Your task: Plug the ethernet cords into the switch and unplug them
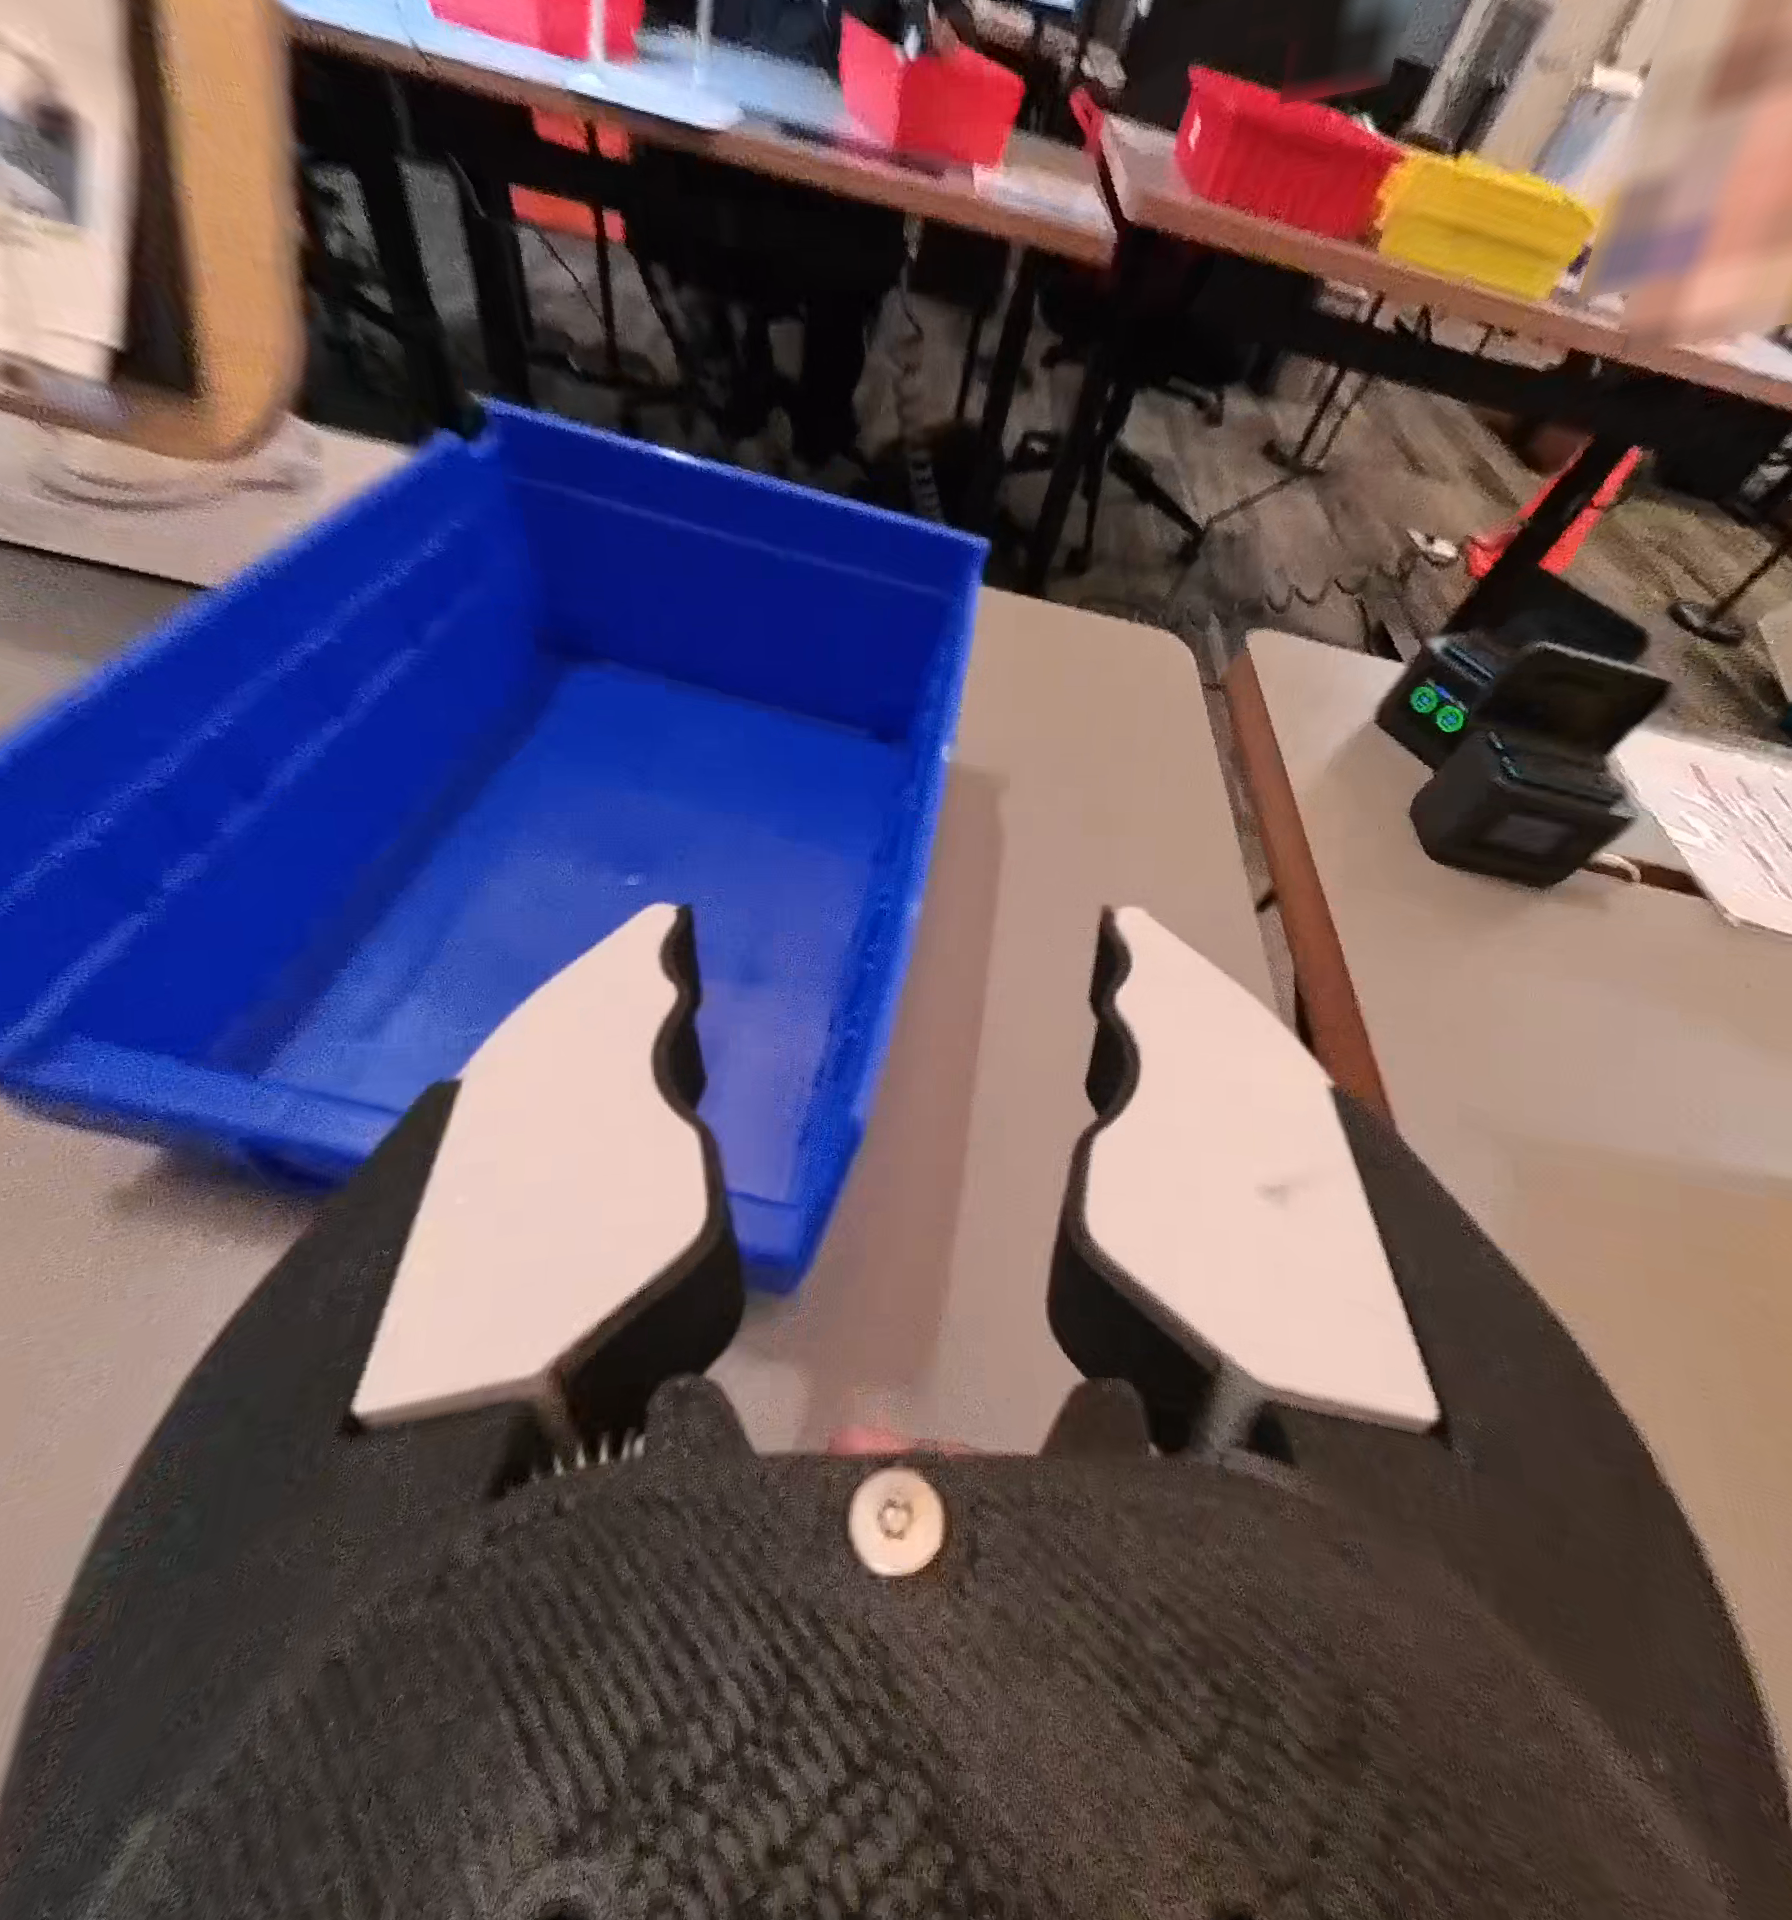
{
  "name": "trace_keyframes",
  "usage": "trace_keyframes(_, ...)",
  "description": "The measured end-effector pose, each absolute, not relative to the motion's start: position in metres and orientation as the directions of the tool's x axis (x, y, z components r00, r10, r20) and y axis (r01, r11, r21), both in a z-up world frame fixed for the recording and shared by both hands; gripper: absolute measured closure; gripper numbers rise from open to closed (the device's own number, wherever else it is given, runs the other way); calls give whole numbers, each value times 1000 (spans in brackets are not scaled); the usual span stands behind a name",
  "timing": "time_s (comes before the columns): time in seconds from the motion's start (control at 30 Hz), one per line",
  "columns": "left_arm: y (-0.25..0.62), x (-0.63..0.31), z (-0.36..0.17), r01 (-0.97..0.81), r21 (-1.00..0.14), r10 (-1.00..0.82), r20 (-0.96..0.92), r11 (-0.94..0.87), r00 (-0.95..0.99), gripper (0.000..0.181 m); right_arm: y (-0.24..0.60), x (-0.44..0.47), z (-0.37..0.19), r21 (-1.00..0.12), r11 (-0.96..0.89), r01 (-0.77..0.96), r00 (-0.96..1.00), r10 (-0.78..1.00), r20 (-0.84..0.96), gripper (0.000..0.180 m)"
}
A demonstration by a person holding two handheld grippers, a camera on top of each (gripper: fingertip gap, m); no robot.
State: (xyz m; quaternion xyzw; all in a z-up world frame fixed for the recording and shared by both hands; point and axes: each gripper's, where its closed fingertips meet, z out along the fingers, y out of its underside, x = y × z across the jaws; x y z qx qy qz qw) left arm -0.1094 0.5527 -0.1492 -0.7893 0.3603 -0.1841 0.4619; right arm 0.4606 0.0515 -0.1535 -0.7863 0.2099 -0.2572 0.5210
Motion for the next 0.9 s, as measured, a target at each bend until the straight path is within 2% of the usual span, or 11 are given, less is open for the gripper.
trace_keyframes(0.03, 555, -98, -133, -419, -861, -764, -57, -288, 643, 139, 51, 443, -147, -941, -335, -45, 796, -582, 169, 101)
trace_keyframes(0.13, 566, -48, -105, -509, -809, -841, -35, -292, 539, 132, 55, 389, -143, -956, -292, 5, 844, -511, 161, 90)
trace_keyframes(0.23, 582, 8, -114, -649, -668, -886, 35, -365, 462, 113, 63, 345, -150, -964, -264, 34, 880, -449, 155, 88)
trace_keyframes(0.33, 607, 44, -150, -793, -444, -891, 29, -418, 454, 101, 69, 318, -161, -966, -256, 27, 905, -404, 133, 89)
trace_keyframes(0.4, 623, 53, -177, -837, -290, -874, -3, -465, 487, 101, 70, 308, -167, -966, -258, 23, 915, -385, 124, 90)
trace_keyframes(0.5, 633, 60, -215, -832, -107, -837, 3, -544, 547, 100, 68, 308, -169, -957, -287, 31, 912, -385, 145, 90)
trace_keyframes(0.6, 636, 61, -244, -800, 25, -800, 17, -600, 600, 99, 66, 311, -174, -957, -289, 28, 909, -390, 144, 91)
trace_keyframes(0.7, 649, 51, -260, -761, 93, -767, -64, -642, 639, 97, 66, 314, -178, -958, -287, 9, 912, -391, 126, 91)
trace_keyframes(0.9, 659, 39, -276, -707, 124, -718, -124, -696, 685, 102, 69, 312, -182, -956, -294, 21, 923, -362, 131, 91)
